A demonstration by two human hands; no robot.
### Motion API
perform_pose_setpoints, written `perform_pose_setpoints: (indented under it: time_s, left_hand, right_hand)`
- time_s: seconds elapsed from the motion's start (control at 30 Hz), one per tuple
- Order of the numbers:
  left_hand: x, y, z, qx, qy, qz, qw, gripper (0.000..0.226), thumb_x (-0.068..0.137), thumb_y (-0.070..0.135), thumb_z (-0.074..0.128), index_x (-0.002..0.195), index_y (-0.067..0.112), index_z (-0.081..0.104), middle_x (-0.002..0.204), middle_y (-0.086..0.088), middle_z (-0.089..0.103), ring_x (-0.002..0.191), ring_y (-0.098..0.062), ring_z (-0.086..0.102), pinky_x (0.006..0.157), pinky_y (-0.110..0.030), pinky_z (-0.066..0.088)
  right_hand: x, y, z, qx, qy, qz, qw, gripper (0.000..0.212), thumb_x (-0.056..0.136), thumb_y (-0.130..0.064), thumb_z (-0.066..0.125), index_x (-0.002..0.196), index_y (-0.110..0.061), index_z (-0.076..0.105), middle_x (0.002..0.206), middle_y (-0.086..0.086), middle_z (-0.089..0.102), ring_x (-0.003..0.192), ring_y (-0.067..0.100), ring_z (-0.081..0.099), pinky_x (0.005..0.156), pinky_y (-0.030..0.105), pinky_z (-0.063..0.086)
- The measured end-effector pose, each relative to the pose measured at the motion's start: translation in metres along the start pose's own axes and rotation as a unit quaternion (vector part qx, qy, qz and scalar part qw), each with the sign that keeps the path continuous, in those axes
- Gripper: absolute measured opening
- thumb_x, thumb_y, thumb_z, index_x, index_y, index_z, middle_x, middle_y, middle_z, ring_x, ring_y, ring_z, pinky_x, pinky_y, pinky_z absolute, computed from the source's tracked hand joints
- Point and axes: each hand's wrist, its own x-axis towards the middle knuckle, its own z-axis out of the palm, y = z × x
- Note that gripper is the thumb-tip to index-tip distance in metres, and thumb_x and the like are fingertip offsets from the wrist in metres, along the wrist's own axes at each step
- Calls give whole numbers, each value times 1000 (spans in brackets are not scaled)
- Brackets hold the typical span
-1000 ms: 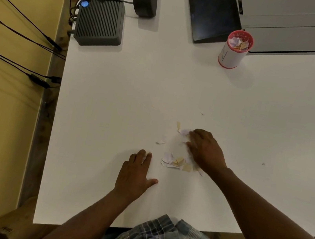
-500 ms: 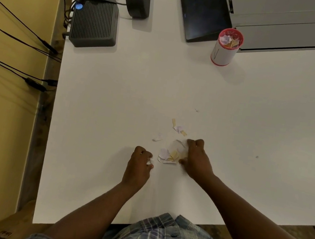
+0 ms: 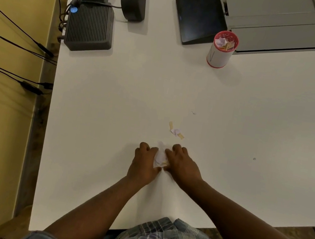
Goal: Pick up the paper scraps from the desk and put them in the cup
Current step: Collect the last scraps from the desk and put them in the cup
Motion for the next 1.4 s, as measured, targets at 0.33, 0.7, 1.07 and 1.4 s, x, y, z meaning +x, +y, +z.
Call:
perform_pose_setpoints:
  time_s: [0.33, 0.7, 1.07, 1.4]
  left_hand:
    - [0, -7, -1, -67, 42, 57, 995, 10, 88, 12, 59, 83, 10, 68, 85, -4, 60, 73, -13, 54, 66, -27, 49]
    - [61, -1, -41, -264, 28, -59, 962, 14, 75, 4, 72, 69, 17, 74, 70, 0, 71, 62, -8, 68, 60, -16, 54]
    - [161, 36, -106, -494, -34, -84, 865, 8, 75, 4, 75, 75, 11, 73, 73, -8, 72, 68, -18, 71, 76, -29, 59]
    - [197, 42, -112, -411, -3, -86, 907, 5, 77, 9, 75, 78, 13, 73, 74, -6, 73, 68, -18, 72, 79, -30, 58]
  right_hand:
    - [0, 3, -6, -16, 21, -32, 999, 20, 93, -5, 40, 104, -10, 56, 107, 8, 54, 98, 25, 50, 64, 34, 41]
    - [46, 43, -49, 294, 105, 218, 925, 8, 77, -13, 69, 78, -16, 76, 79, 2, 74, 72, 17, 66, 61, 20, 43]
    - [106, 116, -168, 509, 135, 208, 824, 14, 75, -7, 77, 70, -19, 75, 86, 6, 75, 82, 21, 71, 82, 33, 57]
    - [208, 165, -269, 136, 336, 170, 916, 24, 86, -24, 67, 94, -2, 73, 89, 14, 73, 77, 17, 66, 74, 21, 47]
